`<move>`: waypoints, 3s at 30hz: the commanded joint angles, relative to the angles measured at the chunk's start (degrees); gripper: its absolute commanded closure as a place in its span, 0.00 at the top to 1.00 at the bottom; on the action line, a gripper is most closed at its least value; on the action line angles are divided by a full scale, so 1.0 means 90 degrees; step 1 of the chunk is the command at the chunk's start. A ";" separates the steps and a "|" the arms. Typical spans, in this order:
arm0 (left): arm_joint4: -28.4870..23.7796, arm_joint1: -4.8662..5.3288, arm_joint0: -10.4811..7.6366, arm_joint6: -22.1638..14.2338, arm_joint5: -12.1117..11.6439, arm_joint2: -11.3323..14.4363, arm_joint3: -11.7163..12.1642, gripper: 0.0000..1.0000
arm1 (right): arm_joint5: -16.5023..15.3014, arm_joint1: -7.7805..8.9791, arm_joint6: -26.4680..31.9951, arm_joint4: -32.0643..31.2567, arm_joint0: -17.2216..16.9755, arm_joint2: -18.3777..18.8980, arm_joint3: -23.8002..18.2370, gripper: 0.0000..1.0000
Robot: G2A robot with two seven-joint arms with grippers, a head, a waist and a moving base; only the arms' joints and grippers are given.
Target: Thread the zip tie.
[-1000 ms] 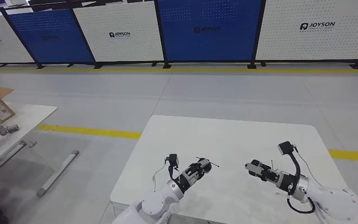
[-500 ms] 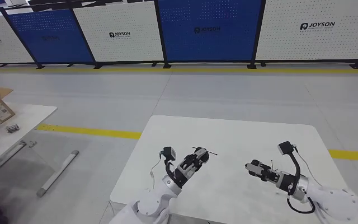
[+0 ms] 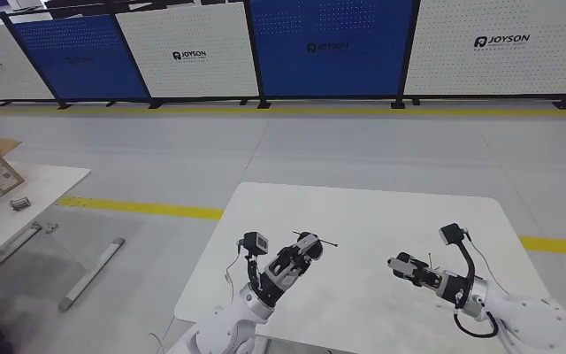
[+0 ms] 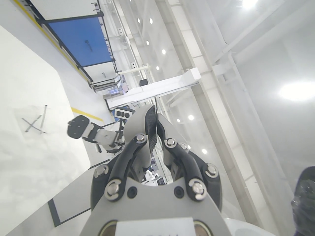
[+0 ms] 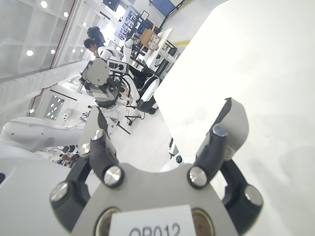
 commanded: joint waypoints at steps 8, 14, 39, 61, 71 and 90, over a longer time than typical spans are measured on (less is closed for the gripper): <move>0.0794 -0.0155 -0.0742 0.0523 0.0652 0.0666 0.1431 0.00 | 0.0000 0.0000 0.0000 0.0000 0.0000 0.0000 0.0000 1.00; 0.0908 -0.0273 -0.1125 0.0714 0.0669 0.1013 0.2158 0.00 | 0.0000 0.0000 0.0000 0.0000 0.0000 0.0000 0.0000 1.00; 0.1349 -0.0331 -0.0649 0.0876 0.0412 0.1024 0.1348 0.00 | 0.0000 0.0000 0.0000 0.0000 0.0000 0.0000 0.0000 1.00; 0.1047 -0.0482 -0.1093 0.0999 0.0349 0.1386 0.2118 0.00 | 0.0559 0.0128 0.0886 -0.1155 0.0322 0.0369 -0.0165 1.00; 0.1047 -0.0482 -0.1093 0.0999 0.0349 0.1386 0.2118 0.00 | 0.1254 0.0275 0.2671 -0.1890 0.0964 0.0586 -0.0099 1.00; 0.1047 -0.0482 -0.1093 0.0999 0.0349 0.1386 0.2118 0.00 | 0.2587 0.0328 0.3616 -0.2684 0.1679 0.0310 0.0199 1.00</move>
